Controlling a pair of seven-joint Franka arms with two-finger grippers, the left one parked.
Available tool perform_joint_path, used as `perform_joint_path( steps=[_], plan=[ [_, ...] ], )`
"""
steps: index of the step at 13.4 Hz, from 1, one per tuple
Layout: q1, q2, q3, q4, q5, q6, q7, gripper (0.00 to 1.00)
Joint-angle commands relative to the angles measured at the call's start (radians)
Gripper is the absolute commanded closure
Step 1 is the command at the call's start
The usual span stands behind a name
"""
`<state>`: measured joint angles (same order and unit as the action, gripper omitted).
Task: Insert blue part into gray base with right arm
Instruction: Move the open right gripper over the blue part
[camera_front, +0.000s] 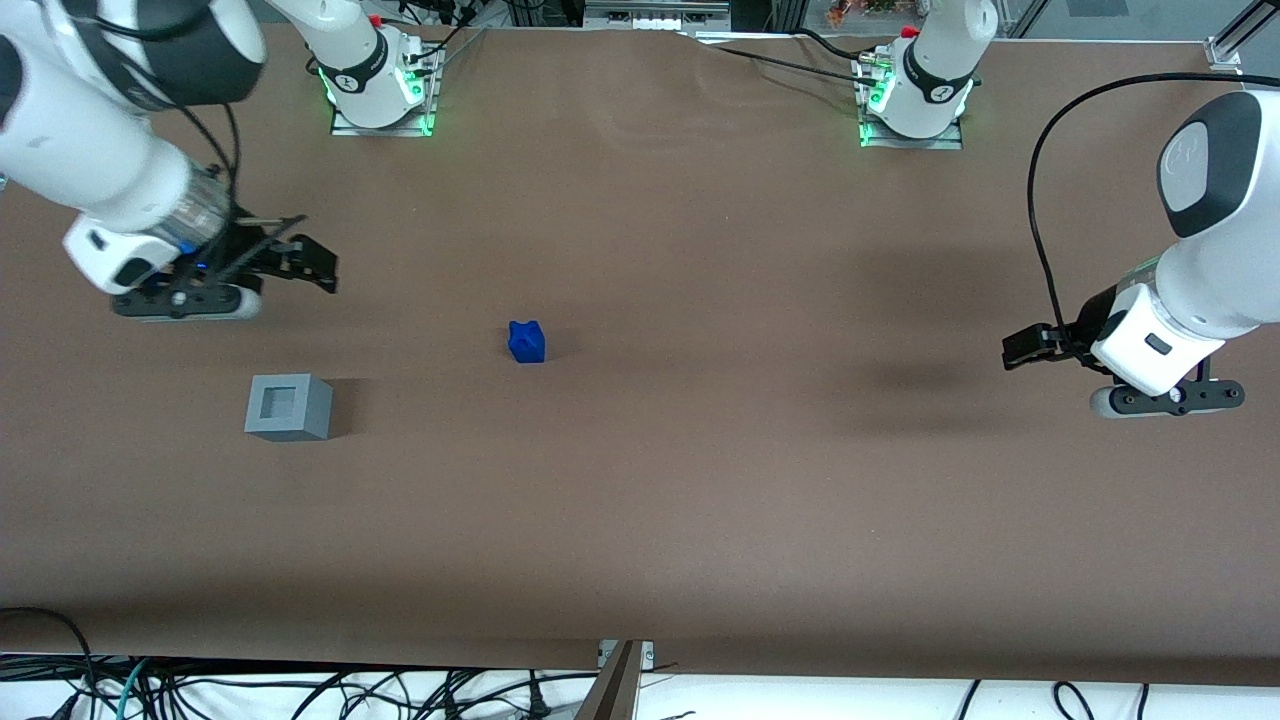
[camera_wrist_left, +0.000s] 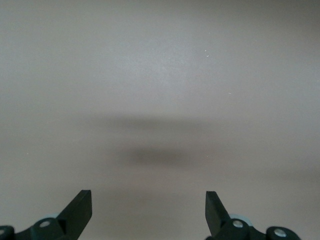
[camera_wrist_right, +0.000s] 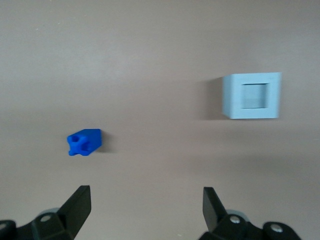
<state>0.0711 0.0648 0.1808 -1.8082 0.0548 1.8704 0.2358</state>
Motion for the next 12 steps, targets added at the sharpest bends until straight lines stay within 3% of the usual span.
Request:
perform_joint_path(
  steps=[1,4,6,12],
  plan=[
    [0.001,0.019,0.083,-0.072,0.008,0.119,0.115,0.01],
    [0.015,0.090,0.173,-0.077,0.005,0.219,0.267,0.01],
    [0.077,0.136,0.173,-0.088,-0.010,0.274,0.350,0.01],
    [0.161,0.257,0.172,-0.203,-0.164,0.536,0.560,0.01]
  ],
)
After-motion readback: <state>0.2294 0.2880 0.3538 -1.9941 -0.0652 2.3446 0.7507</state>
